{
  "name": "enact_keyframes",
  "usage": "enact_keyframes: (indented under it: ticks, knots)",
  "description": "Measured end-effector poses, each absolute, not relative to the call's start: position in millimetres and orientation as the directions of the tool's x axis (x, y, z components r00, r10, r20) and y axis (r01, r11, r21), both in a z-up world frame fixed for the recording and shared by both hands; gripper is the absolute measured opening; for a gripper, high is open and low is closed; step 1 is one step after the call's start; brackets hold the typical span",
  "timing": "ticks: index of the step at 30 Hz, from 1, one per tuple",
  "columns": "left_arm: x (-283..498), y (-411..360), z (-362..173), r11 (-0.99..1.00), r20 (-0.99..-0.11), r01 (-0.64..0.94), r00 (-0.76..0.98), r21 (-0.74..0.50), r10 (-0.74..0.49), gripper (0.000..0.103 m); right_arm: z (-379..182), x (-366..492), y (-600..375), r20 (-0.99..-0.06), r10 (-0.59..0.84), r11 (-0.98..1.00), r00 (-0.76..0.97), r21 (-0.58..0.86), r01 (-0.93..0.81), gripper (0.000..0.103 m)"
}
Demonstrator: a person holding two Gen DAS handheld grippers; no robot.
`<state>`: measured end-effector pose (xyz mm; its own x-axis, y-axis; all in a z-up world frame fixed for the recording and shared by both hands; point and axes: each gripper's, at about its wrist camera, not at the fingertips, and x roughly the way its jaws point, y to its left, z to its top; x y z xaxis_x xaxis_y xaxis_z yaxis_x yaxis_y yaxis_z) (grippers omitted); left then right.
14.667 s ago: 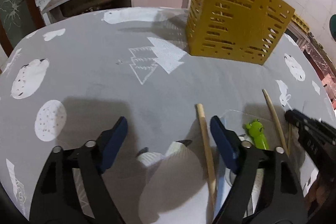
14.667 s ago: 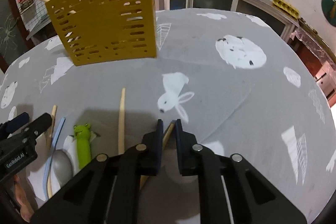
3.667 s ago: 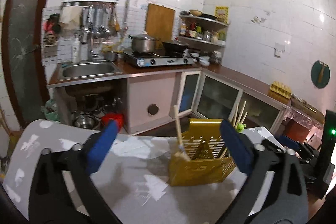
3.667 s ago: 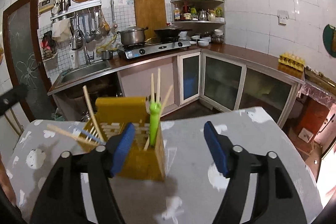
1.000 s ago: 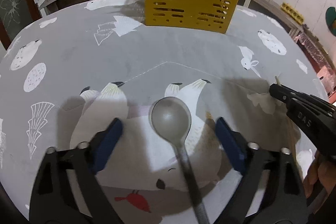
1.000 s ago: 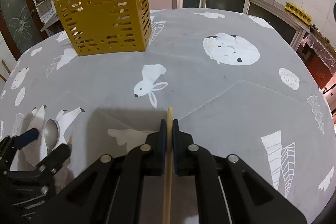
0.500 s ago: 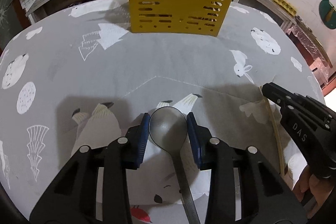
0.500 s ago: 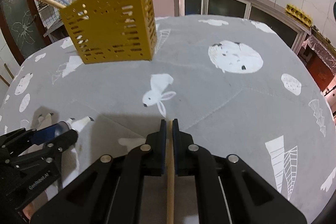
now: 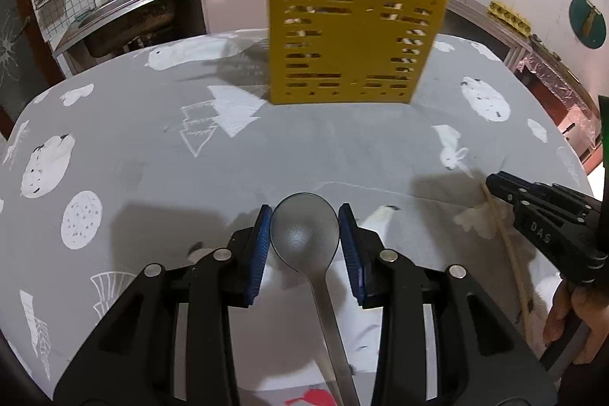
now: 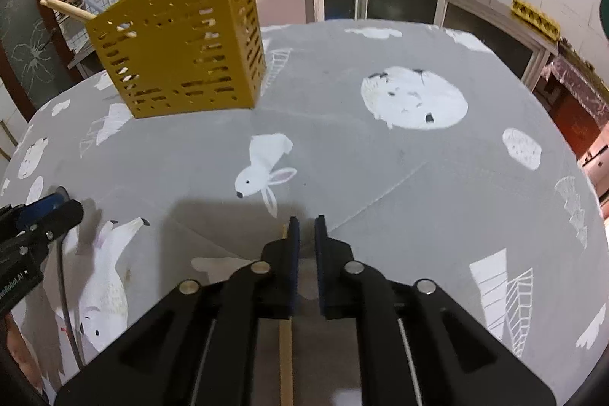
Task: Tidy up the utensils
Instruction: 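Lift the metal spoon and chopstick and lower them into the holder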
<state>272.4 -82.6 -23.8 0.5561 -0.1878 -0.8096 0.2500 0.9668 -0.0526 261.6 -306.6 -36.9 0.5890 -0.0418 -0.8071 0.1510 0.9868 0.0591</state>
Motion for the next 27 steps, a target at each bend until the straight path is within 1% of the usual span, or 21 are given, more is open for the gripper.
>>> enact_keyframes:
  ticks: [1,2,9,13,15,16,17,18,19,20,23,27]
  knots:
    - [273.4,-79.9,-25.2,0.967,-0.811,0.248,0.554,-0.053,-0.187,0.034,-36.8,261.2,-305.7,-0.802,-0.047,0.986,0.595,0.057,0.155,0.035]
    - [274.1,-75.9,-26.3,0.968,-0.811,0.247,0.555,-0.049,-0.183,0.034,-36.4,260.2,-304.6,-0.797,-0.048,0.987,0.602,0.056,0.153,0.04]
    - [276.6,-58.4,-30.4,0.966,-0.808,0.258,0.563,-0.026,-0.173,0.035,-29.6,251.6,-296.9,-0.778,-0.018,0.988,0.629,0.081,0.128,0.04]
    - [280.0,-54.1,-37.4,0.967,-0.817,0.249,0.548,-0.049,-0.182,0.035,-41.1,255.6,-287.7,-0.802,-0.033,0.993,0.596,0.044,0.114,0.039]
    - [279.4,-55.6,-39.8,0.966,-0.817,0.254,0.546,-0.049,-0.184,0.035,-43.3,257.5,-286.0,-0.8,-0.046,0.993,0.598,0.03,0.116,0.038]
    - [279.1,-56.5,-40.6,0.965,-0.817,0.257,0.545,-0.047,-0.185,0.035,-43.0,259.4,-283.9,-0.8,-0.058,0.993,0.597,0.013,0.114,0.035]
    - [279.1,-57.0,-41.4,0.964,-0.817,0.261,0.545,-0.045,-0.186,0.035,-42.7,261.4,-282.3,-0.8,-0.065,0.994,0.596,0.003,0.112,0.026]
    - [279.9,-57.7,-42.3,0.964,-0.818,0.263,0.544,-0.046,-0.187,0.035,-42.4,265.2,-280.8,-0.802,-0.074,0.993,0.592,-0.007,0.115,0.021]
    - [280.7,-57.5,-42.7,0.964,-0.819,0.263,0.542,-0.048,-0.189,0.035,-42.7,269.4,-280.7,-0.805,-0.078,0.993,0.588,-0.009,0.12,0.01]
    - [281.0,-57.7,-42.5,0.964,-0.819,0.262,0.542,-0.05,-0.19,0.035,-42.7,272.4,-281.6,-0.808,-0.075,0.992,0.584,-0.001,0.125,0.005]
    - [280.2,-57.2,-39.5,0.961,-0.814,0.272,0.546,-0.054,-0.2,0.035,-38.4,274.5,-284.0,-0.805,-0.06,0.991,0.59,0.022,0.132,0.005]
    - [277.2,-54.0,-25.8,0.958,-0.786,0.284,0.581,-0.044,-0.208,0.035,-21.2,268.8,-286.7,-0.769,-0.052,0.991,0.637,0.038,0.127,0.005]
